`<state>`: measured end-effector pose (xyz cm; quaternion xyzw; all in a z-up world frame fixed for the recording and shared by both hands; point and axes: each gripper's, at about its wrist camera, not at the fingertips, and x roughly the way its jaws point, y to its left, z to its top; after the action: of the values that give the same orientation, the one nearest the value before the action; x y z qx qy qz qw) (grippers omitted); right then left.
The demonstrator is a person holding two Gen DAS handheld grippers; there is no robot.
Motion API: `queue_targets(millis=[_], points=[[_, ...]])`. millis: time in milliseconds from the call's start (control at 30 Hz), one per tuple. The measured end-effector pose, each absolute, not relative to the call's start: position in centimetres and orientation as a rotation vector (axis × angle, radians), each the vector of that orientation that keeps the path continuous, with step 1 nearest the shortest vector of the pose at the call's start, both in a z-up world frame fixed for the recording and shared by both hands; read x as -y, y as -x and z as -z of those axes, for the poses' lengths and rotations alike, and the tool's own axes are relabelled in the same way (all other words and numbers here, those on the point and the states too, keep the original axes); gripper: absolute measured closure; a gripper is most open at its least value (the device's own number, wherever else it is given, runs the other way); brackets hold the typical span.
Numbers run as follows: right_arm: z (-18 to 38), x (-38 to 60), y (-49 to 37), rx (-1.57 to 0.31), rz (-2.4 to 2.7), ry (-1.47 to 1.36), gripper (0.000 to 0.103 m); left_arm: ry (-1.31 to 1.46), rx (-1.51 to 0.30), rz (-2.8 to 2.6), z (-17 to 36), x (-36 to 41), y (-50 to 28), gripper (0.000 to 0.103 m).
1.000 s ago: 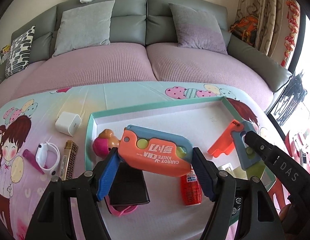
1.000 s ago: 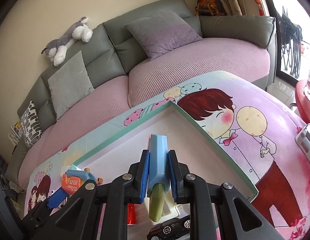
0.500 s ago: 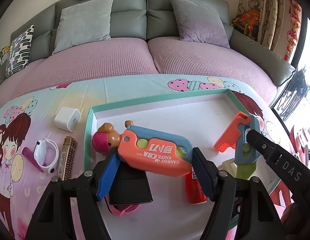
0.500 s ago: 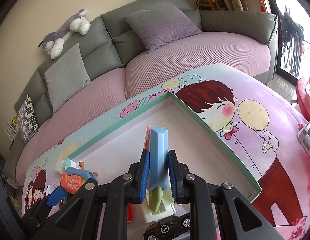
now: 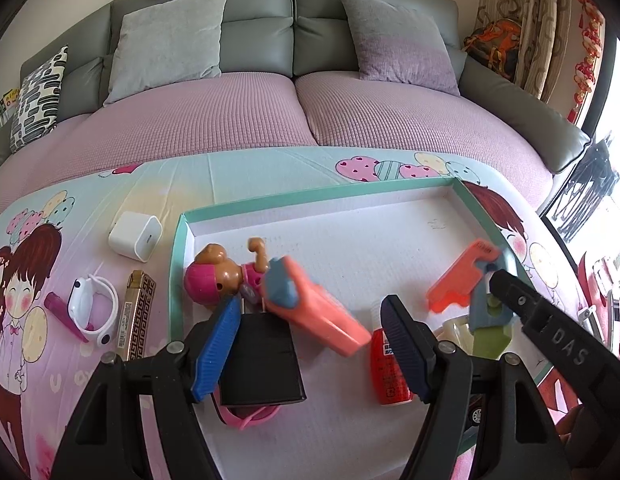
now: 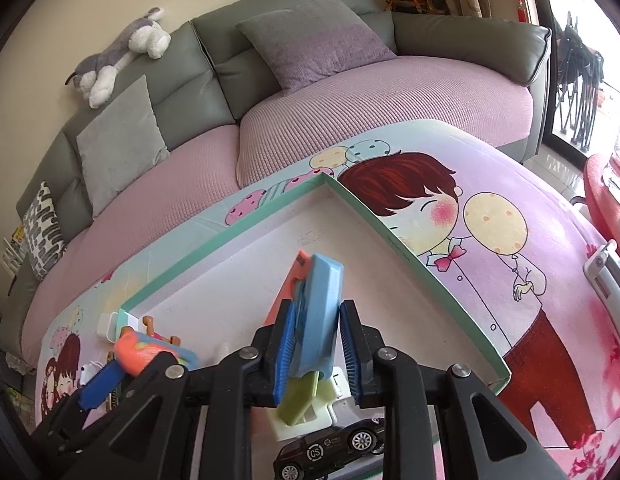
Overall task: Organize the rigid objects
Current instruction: 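Release the orange card into the tray with the left tool while the right tool releases the blue knife, then move both tools back from the tray toward the remaining items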
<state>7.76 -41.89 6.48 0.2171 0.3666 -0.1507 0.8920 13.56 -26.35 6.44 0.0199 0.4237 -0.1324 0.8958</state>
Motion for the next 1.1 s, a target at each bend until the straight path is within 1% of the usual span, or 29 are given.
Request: queue_targets(millis=[133,167,200,267,500,533,567,667,700,733,800,933,1000,1067,1100], points=[[-6.9,41.7,-7.6,-0.750,0.298,-0.442,0.072,-0.038,-0.870,0.272,-6.8,26.2,-13.5,0.029],[-7.1,41.6,-7.5,-0.746,0.298,-0.434,0.069,-0.034,-0.866,0.272,-7.0,26.0,-13.4,0.029],[-7.3,41.5,-7.5,-0.742,0.300,-0.426,0.062,-0.031,-0.864,0.272,-7.1,25.9,-13.4,0.029],[-7.6,41.4,-7.3,-0.732,0.302,-0.414,0.055,-0.025,-0.856,0.268,-7.5,25.6,-13.3,0.029],[-8.1,41.3,-7.2,-0.720,0.296,-0.416,0.054,0.000,-0.833,0.231,-8.7,24.1,-13.2,0.029],[-8.1,41.3,-7.2,-0.720,0.296,-0.417,0.052,0.002,-0.827,0.223,-8.9,23.9,-13.2,0.029],[-8.1,41.3,-7.3,-0.719,0.295,-0.418,0.048,0.003,-0.823,0.216,-9.0,23.7,-13.2,0.029],[-8.1,41.1,-7.3,-0.721,0.289,-0.410,0.046,0.013,-0.818,0.189,-9.1,22.9,-13.3,0.029],[-8.1,41.0,-7.4,-0.722,0.286,-0.405,0.044,0.017,-0.817,0.182,-9.1,22.7,-13.3,0.029],[-8.1,40.9,-7.5,-0.723,0.284,-0.400,0.042,0.023,-0.815,0.170,-9.1,22.3,-13.4,0.028],[-8.1,40.7,-7.6,-0.724,0.281,-0.389,0.035,0.030,-0.811,0.148,-9.1,21.9,-13.6,0.022],[-8.0,40.4,-7.8,-0.728,0.271,-0.375,0.027,0.046,-0.805,0.086,-9.0,20.5,-13.9,0.021],[-7.9,40.2,-7.9,-0.729,0.263,-0.370,0.021,0.051,-0.810,0.052,-8.7,19.9,-14.1,0.020],[-8.0,40.0,-7.9,-0.727,0.257,-0.367,0.016,0.058,-0.819,0.018,-8.5,19.3,-14.4,0.009],[-8.0,39.9,-7.9,-0.724,0.253,-0.366,0.012,0.064,-0.820,0.006,-8.4,19.0,-14.4,0.009]])
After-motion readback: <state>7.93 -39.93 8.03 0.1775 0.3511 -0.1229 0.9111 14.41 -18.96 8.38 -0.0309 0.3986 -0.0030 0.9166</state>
